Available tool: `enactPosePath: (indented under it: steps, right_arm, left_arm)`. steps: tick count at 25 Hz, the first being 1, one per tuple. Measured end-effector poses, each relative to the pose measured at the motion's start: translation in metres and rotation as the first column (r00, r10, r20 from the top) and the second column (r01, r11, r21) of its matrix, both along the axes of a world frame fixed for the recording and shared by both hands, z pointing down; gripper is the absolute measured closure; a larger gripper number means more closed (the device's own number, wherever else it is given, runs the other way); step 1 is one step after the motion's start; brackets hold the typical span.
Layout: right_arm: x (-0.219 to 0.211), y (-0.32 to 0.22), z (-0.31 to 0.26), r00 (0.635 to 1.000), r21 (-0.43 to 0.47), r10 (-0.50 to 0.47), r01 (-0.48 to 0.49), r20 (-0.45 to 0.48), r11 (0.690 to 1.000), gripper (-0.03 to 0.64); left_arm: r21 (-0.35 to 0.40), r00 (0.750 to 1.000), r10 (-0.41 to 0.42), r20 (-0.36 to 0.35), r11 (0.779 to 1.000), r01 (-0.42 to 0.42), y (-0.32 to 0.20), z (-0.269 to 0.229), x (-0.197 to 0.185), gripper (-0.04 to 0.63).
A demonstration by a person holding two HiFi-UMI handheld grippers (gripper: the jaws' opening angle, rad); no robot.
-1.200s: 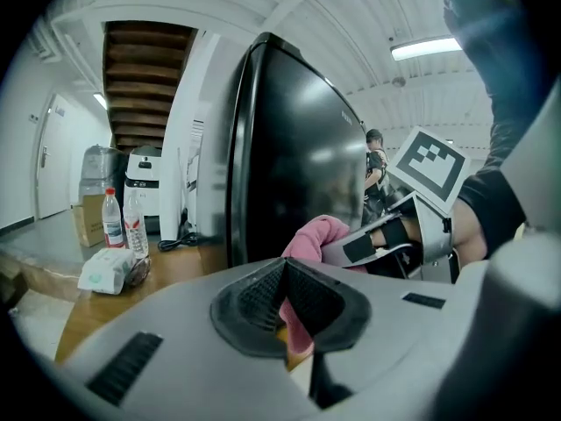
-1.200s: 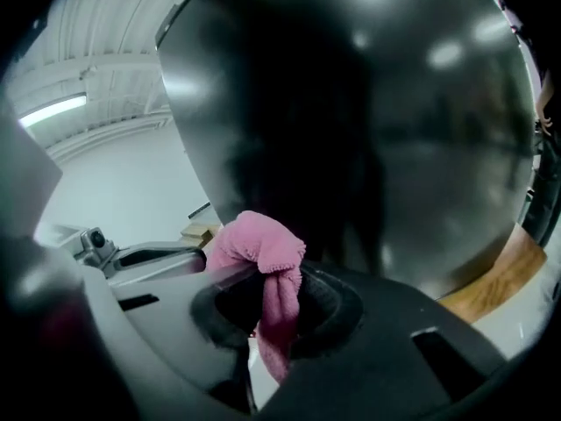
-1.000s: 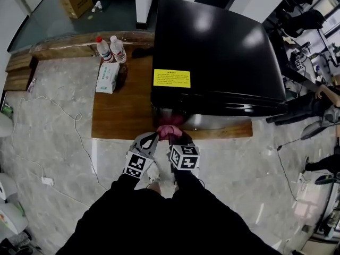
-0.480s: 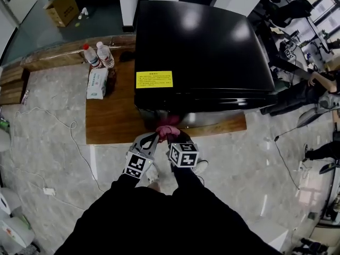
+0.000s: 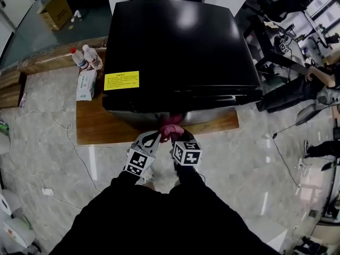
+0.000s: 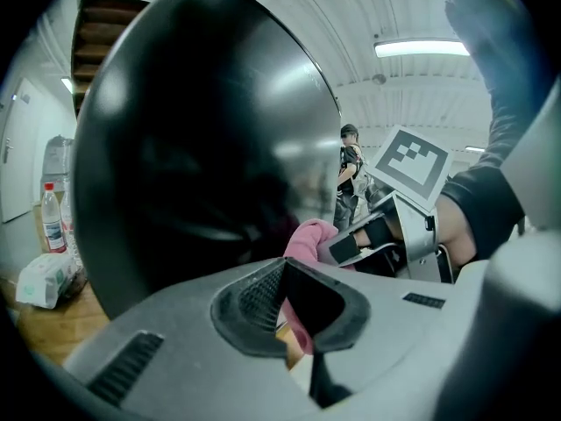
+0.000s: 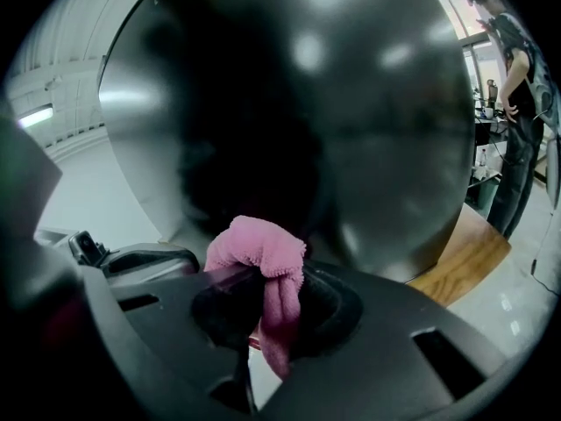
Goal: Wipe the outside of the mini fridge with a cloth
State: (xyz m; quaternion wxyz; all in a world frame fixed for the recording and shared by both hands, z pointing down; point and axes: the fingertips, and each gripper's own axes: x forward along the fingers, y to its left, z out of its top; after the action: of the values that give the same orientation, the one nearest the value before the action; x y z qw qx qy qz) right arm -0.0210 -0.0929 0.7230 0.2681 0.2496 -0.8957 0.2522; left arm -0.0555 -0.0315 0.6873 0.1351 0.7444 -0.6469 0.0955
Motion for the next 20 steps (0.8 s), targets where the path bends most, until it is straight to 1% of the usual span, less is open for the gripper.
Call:
enactPosePath:
  steps: [4, 12, 20]
  right_arm:
    - [0.026, -0.026, 0.005, 1.0, -0.009, 0.004, -0.004, -0.003, 1.0, 0.559]
    - [0.072, -0.076, 0.014, 1.0, -0.039, -0.017, 0.017, -0.021, 0.999, 0.558]
    - [0.111, -0.12, 0.022, 0.998, -0.061, -0.04, 0.037, -0.038, 0.997, 0.558]
  left_arm:
    - [-0.005, 1.0, 0.002, -0.006, 1.0, -0.002, -0.027, -0.001, 0.024, 0.591]
    - [-0.02, 1.0, 0.002, -0.012, 1.0, -0.002, -0.081, -0.001, 0.074, 0.591]
    - [-0.036, 1.0, 0.024, -0.007, 0.999, -0.024, -0.128, 0.003, 0.12, 0.591]
